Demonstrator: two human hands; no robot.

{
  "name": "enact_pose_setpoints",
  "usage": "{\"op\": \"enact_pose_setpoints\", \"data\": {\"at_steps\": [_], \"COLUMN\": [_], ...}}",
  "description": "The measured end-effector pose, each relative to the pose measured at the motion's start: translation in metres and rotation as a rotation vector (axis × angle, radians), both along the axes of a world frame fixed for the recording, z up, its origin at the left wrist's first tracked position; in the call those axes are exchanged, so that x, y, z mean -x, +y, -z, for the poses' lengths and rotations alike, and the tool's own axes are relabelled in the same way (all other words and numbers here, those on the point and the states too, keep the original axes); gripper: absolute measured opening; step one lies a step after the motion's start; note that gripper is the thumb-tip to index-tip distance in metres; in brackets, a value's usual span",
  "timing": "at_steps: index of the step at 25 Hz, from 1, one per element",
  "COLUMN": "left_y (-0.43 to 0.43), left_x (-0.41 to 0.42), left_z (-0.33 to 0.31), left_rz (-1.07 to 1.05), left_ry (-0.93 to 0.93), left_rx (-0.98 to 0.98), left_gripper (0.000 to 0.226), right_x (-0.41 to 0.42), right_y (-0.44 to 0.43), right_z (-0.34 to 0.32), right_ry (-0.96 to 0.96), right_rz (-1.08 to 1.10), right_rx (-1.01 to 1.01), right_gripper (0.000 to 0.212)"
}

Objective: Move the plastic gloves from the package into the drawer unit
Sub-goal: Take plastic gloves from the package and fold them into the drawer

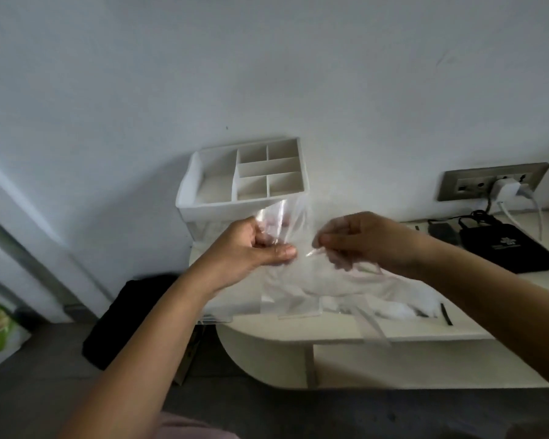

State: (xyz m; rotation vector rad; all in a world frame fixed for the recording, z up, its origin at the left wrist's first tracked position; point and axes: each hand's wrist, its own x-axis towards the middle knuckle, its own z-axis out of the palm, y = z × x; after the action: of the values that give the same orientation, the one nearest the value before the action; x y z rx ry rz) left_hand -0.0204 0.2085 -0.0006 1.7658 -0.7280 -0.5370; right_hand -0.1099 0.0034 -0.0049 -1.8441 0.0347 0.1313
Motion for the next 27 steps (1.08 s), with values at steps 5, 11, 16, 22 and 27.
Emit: {"op": "enact_pose_setpoints", "data": {"at_steps": [5, 11, 16, 22, 27], "left_y": [0.014, 0.029, 0.039, 0.041, 0.041], "left_x": [-0.014, -0.042, -0.055, -0.066, -0.066], "left_z": [0.005, 0.023, 0.045, 0.053, 0.061], "left_rz": [-0.02, -0.394, -0.542, -0.64, -0.599], "left_ry": [-0.033, -0.006, 0.065, 0.015, -0.075], "left_rx": [-0.035, -0.059, -0.16, -0.217, -0.341], "left_gripper": [0.021, 0.009, 0.016, 0.029, 0.022], "right_x": [-0.034, -0.059, -0.054, -0.051, -0.09], "right_y": [0.03, 0.02, 0.035, 0.107, 0.112], "right_z": [-0.023, -0.018, 0.016, 0.032, 0.055], "right_ry": [-0.003, -0.024, -0.513, -0.745, -0.269], "right_rz": [-0.177, 0.098, 0.626, 0.188, -0.054], "right_rx": [0.497, 0.494, 0.776, 0.634, 0.84], "right_gripper": [0.011, 0.016, 0.028, 0.016, 0.037]}}
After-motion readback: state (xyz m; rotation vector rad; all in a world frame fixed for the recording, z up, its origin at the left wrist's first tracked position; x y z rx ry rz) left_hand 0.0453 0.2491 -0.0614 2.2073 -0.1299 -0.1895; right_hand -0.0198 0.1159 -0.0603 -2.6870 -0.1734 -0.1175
